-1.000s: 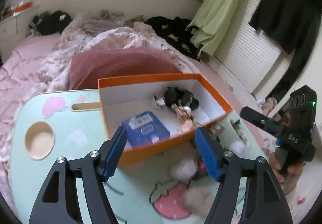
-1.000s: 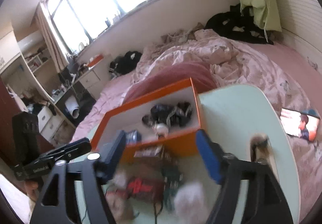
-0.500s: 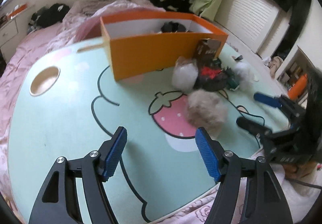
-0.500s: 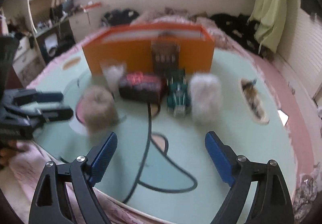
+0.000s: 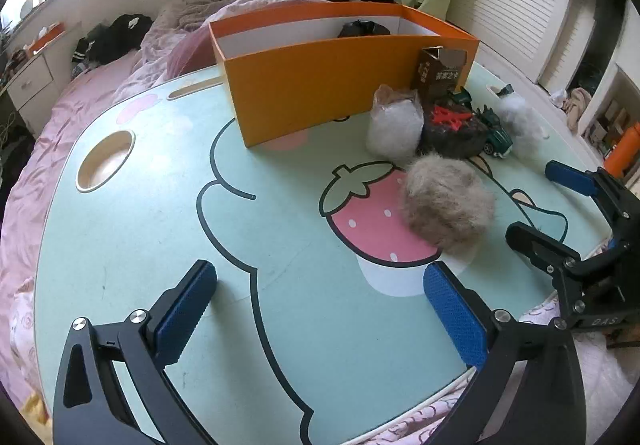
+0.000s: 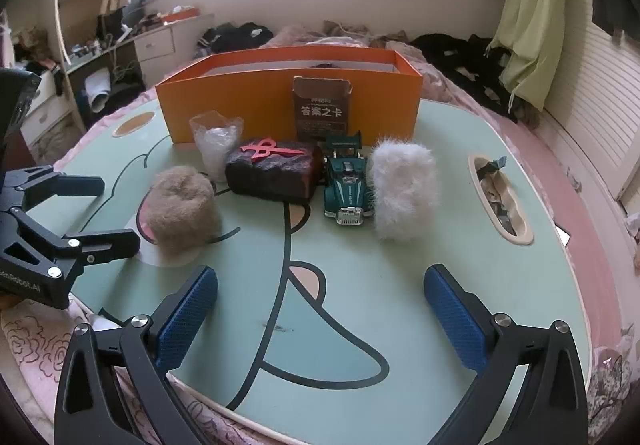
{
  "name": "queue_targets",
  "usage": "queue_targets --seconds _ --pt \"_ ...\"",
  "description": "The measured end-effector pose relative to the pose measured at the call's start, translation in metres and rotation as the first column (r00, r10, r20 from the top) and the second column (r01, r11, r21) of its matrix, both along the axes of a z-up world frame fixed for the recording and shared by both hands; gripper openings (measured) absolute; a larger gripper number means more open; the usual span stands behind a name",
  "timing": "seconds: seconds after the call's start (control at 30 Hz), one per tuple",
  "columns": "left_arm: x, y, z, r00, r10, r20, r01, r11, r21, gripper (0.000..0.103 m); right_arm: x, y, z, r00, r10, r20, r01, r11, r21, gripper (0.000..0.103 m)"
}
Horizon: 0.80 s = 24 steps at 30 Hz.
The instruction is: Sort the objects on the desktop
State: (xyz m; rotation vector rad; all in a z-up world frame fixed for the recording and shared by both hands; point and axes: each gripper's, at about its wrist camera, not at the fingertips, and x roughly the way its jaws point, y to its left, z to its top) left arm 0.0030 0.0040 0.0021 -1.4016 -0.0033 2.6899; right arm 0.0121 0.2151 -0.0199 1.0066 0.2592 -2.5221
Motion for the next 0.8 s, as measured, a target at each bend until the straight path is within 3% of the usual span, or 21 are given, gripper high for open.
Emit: queue_targets --seconds 0.8 --pt "-0.0013 0.0014 0.0002 1.0 0.005 -0.001 -0.005 1.0 -0.004 0.103 -0.0035 -0.0023 0.0086 1.0 -0.005 -0.014 0.005 1.0 0.002 0.103"
